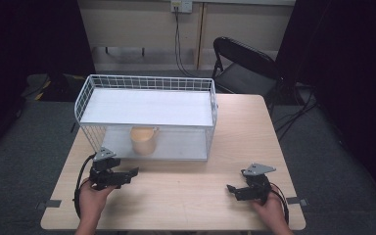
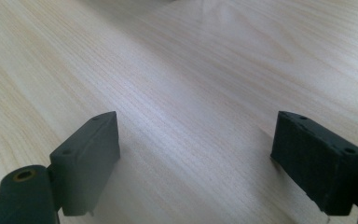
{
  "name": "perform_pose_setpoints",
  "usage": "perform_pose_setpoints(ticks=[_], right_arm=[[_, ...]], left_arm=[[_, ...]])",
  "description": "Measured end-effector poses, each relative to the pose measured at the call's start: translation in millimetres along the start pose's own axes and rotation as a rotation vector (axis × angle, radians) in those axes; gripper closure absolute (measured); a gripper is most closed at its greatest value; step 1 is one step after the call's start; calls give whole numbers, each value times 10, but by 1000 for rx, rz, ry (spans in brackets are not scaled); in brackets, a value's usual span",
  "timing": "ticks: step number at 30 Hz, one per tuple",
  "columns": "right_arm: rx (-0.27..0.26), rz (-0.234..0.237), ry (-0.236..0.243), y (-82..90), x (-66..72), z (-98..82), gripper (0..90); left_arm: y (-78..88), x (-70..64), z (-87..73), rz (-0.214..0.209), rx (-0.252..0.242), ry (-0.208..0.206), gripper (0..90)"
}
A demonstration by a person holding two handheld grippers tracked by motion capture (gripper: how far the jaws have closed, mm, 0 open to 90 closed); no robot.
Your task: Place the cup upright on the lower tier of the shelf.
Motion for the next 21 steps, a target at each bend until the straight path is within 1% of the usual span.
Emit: perform_pose_setpoints(ticks=[5,10,13,15,16,17,19,21], right_arm=[[0,0,-1,0,1,0,144],[0,0,-1,0,1,0,144],[0,0,0,0,1,0,145],[0,0,0,0,0,0,144],[0,0,0,0,0,0,144],[0,0,0,0,0,0,144],[0,0,-1,0,1,0,144],[0,0,0,0,0,0,144]], left_arm=[[31,25,-37,-8,-6,13,167],[54,63,-92,2,0,7,167],[74,72,-126,-6,-4,11,163],[91,80,-149,-6,7,7,163],[92,81,-150,-6,0,9,163],[109,90,-160,1,2,6,163],[129,99,-167,0,2,5,164],[147,107,-173,7,0,5,164]])
Point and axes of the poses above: each handheld gripper's, and its own axes: y roughly backward along the jaws, z roughly out of its top, x roughly to its left, the point moved 7 cm from there along -y, roughly forward along the jaws, and after that the axes turned 7 degrees about x, right-handed, at the moved point
